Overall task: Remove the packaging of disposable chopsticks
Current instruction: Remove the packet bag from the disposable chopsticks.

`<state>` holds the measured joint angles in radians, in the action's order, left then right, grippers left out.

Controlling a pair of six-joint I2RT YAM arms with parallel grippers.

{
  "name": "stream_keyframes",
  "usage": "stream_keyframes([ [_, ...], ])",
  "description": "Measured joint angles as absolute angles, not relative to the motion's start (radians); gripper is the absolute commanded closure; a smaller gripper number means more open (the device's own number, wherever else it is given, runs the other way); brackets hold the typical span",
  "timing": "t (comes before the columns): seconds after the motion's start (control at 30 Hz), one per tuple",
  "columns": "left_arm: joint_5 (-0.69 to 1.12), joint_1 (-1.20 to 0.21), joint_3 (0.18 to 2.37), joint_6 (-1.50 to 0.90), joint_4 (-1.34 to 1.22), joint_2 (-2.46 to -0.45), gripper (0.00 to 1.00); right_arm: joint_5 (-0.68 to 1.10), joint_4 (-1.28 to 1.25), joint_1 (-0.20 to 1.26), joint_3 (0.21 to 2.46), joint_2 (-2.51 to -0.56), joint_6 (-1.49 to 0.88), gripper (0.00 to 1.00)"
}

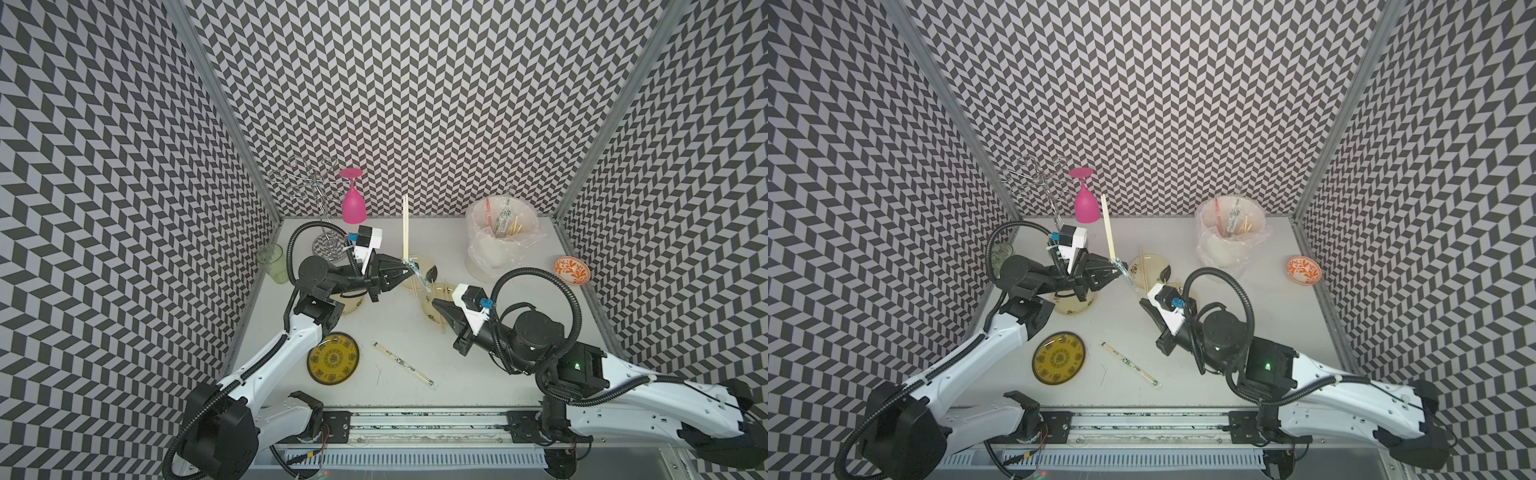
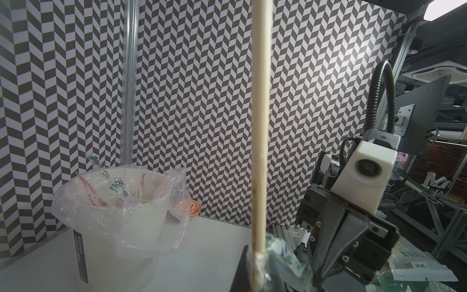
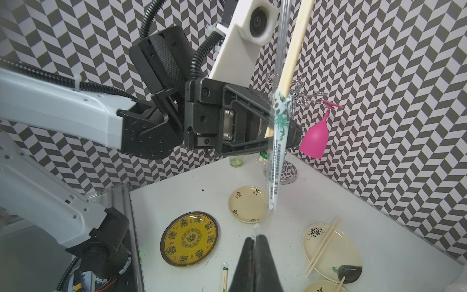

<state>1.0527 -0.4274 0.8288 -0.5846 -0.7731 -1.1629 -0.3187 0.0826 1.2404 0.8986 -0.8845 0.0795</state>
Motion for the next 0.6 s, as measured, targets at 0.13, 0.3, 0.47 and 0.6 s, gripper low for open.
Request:
stream_keyframes([
  [0.13,1.039,-0.457,0.836,-0.499,-0.693,-1.162,1.0,-0.322,0.102,1.24,0.965,-0.913,0.107,0.32],
  [0.3,1.046,-0.501,0.836,-0.436,-0.642,-1.149,1.0,-0.263,0.08,1.233,1.121,-0.945,0.165,0.28],
  [0.47,1.055,-0.509,0.836,-0.382,-0.611,-1.129,1.0,-0.192,0.068,1.194,1.235,-0.95,0.195,0.25],
  [0.6,1.064,-0.525,0.843,-0.333,-0.564,-1.127,1.0,-0.152,0.076,1.145,1.273,-0.973,0.184,0.25],
])
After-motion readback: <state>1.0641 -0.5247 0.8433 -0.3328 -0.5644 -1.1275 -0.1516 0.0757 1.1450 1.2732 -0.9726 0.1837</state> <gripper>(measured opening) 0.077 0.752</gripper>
